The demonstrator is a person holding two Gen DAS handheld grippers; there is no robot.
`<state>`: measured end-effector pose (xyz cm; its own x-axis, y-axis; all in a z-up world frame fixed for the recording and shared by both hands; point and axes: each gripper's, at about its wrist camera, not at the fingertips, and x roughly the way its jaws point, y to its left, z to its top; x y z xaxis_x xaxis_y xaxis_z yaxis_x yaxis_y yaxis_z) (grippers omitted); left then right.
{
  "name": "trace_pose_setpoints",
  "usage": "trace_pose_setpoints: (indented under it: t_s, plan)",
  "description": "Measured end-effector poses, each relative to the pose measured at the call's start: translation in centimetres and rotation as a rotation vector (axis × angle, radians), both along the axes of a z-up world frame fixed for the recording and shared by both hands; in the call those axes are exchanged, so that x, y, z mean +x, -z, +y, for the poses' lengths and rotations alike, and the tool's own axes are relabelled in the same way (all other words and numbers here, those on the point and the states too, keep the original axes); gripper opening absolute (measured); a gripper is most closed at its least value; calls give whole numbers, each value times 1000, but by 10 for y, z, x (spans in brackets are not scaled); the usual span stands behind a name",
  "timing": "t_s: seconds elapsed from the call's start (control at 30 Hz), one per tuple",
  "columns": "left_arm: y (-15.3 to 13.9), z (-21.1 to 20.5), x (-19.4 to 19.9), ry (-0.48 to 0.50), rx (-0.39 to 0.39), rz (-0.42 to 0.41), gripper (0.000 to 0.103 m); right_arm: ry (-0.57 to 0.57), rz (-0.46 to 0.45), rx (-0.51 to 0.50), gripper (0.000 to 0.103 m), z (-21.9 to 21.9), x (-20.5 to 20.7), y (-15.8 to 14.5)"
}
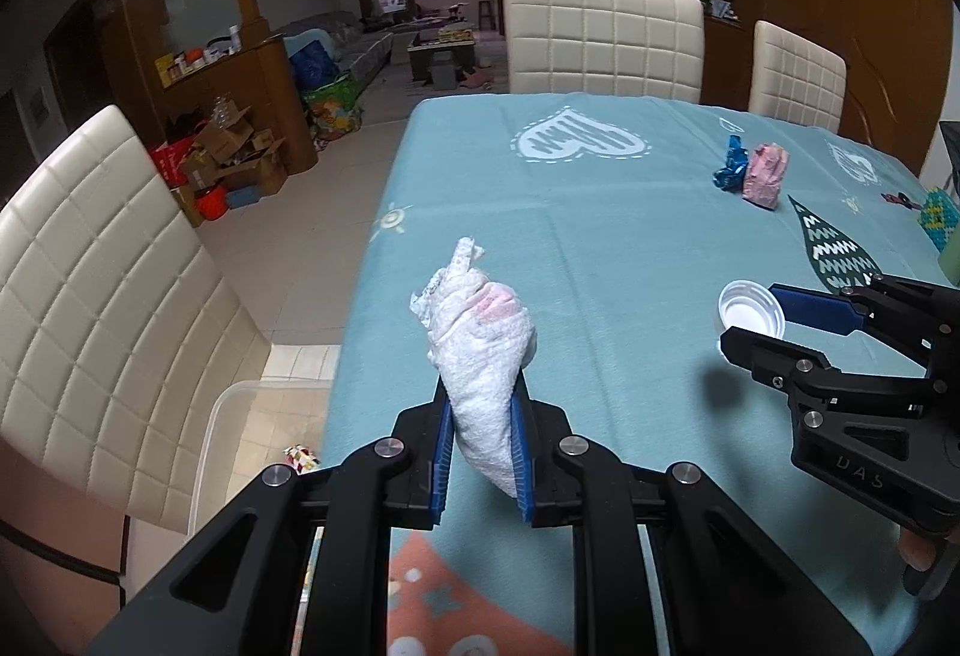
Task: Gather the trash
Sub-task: 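Lift the tissue and bottle cap and carry them over the clear bin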
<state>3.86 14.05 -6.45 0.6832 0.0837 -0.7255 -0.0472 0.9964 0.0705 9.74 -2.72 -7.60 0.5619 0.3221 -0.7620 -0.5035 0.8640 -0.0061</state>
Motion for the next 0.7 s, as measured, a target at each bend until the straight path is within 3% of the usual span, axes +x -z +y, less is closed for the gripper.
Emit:
trace_pose_setpoints:
  t_s: [0.7]
  plan:
    - [3,87,-46,-159,-34,-37,17,-148,-31,-64,44,95,-24,-5]
